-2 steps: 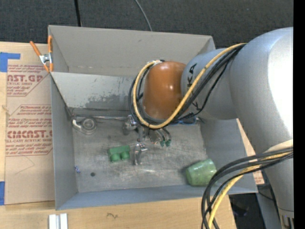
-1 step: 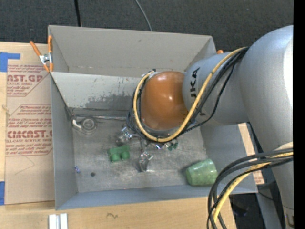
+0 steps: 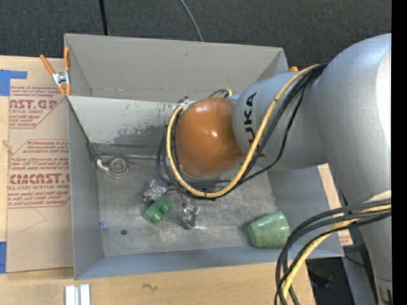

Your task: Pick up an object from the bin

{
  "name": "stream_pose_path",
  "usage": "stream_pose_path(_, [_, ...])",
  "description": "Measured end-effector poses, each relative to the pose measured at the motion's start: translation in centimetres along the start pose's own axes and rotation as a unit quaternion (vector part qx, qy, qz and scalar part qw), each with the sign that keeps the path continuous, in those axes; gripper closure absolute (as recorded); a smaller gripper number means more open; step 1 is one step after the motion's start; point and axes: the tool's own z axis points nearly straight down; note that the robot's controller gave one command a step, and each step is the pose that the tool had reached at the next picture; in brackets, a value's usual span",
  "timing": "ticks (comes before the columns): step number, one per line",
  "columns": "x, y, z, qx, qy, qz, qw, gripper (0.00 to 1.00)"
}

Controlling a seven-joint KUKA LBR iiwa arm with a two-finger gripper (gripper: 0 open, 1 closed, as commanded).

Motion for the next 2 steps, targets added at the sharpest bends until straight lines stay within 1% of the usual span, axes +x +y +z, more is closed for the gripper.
stream_pose_path(1, [0.0,0.0,-0.2,-0.001,0.0014,0.001,1.0000,1.00])
stream_pose_path(2, [0.4,-0.1,-19.6,0.000,-0.0018,-0.069,0.9976,1.00])
